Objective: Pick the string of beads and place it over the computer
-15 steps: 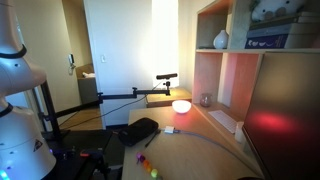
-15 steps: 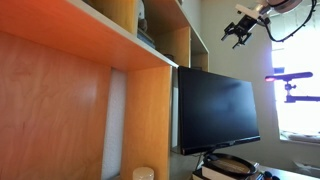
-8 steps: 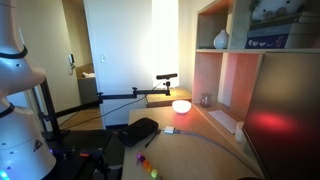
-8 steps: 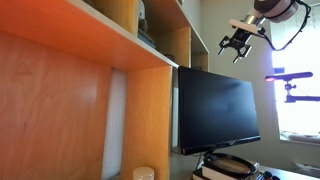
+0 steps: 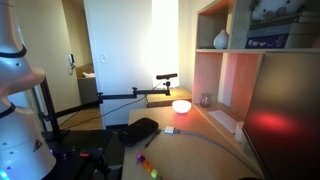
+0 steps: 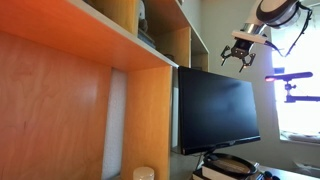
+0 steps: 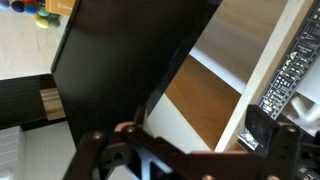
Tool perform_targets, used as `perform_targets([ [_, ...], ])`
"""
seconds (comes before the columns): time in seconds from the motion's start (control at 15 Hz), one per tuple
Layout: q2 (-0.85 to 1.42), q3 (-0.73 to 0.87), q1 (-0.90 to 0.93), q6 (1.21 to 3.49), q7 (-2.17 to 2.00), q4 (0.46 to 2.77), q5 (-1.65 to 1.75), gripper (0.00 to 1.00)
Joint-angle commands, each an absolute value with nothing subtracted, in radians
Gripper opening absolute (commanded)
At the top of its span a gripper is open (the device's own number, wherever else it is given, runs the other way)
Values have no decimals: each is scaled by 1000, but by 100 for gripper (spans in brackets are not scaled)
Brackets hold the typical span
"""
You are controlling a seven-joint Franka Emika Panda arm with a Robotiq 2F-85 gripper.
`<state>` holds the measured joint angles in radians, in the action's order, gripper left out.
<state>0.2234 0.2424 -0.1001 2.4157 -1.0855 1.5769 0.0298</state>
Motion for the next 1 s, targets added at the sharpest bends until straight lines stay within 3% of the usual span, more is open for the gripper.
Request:
perform_targets([
  [0.0, 112, 208, -128, 2525, -928, 1734, -30, 100],
  [0.53, -53, 203, -166, 2588, -554, 1926, -300, 100],
  [0.93, -29, 189, -170, 2541, -648, 1954, -80, 100],
])
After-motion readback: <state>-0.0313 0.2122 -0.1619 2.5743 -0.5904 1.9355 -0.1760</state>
